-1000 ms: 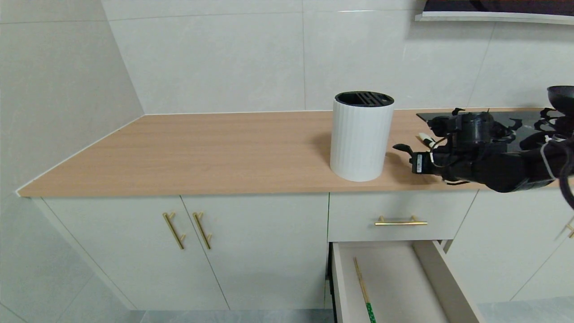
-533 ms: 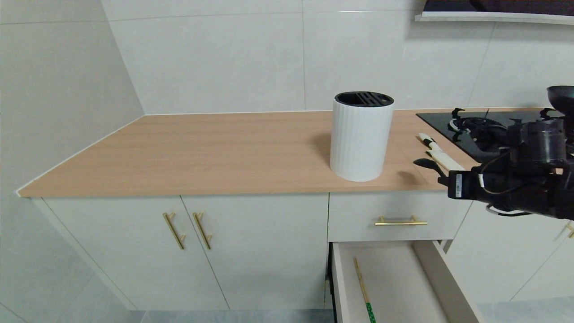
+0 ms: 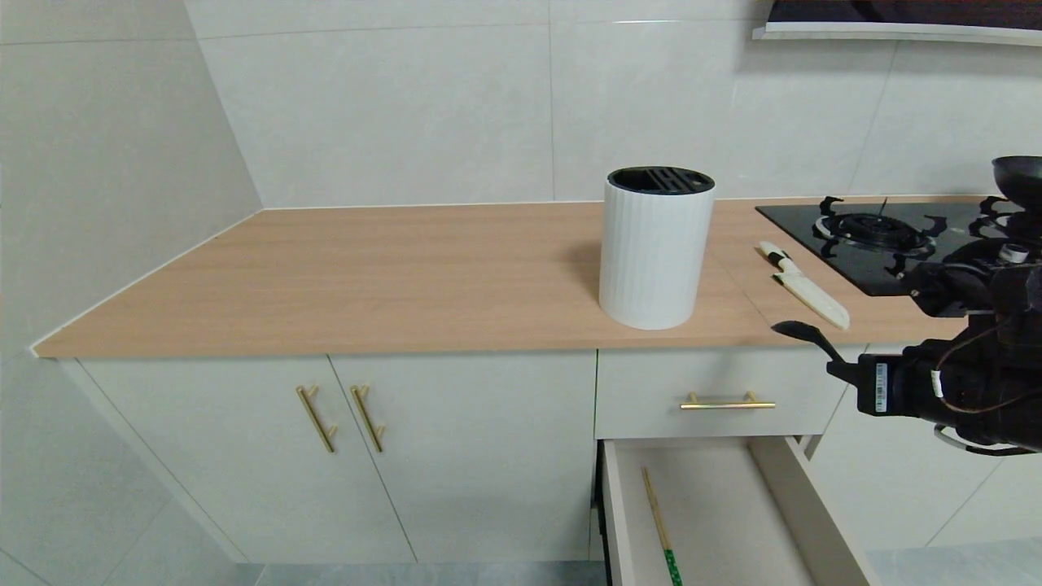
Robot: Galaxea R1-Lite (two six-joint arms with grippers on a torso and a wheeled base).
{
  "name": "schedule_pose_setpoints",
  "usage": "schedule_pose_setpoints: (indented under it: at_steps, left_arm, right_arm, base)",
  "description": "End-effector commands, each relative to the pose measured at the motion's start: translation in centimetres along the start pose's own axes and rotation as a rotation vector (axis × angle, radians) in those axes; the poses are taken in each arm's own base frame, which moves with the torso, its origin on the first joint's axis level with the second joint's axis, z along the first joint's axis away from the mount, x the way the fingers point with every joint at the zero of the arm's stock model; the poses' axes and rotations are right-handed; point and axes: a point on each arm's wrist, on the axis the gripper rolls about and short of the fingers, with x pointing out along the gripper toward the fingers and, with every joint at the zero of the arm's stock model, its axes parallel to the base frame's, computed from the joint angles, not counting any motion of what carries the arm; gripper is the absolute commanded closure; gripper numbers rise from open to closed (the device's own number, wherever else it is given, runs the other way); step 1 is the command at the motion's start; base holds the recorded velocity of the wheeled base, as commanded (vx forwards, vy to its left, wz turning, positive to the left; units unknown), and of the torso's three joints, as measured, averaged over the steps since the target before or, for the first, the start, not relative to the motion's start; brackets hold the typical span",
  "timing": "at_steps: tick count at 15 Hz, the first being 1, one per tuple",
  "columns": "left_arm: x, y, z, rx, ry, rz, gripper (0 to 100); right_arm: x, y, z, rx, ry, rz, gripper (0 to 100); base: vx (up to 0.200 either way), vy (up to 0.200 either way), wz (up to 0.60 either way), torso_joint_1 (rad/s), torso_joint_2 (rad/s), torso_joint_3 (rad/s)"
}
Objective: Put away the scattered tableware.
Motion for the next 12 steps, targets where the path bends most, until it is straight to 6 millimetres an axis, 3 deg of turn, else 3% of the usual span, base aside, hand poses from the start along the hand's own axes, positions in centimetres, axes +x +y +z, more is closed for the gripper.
schedule_pose_setpoints:
  at_steps: [1, 9, 12]
  left_arm:
    - [0.0, 0.0, 0.0, 0.000, 0.000, 0.000, 0]
    - [0.0, 0.0, 0.0, 0.000, 0.000, 0.000, 0]
    - [0.0, 0.0, 0.0, 0.000, 0.000, 0.000, 0]
  right_arm:
    - [0.1, 0.0, -0.2, -0.001, 0.008, 0.001, 100]
    - [1.6, 0.1, -1.4, -0.031, 0.075, -0.003, 100]
    - [1.8, 0.1, -1.6, -0.031, 0.084, -0.002, 100]
  base:
    - [0.000, 0.000, 0.00, 0.000, 0.00, 0.000]
    - [0.000, 0.000, 0.00, 0.000, 0.00, 0.000]
    - [0.000, 0.000, 0.00, -0.113, 0.27, 0.165]
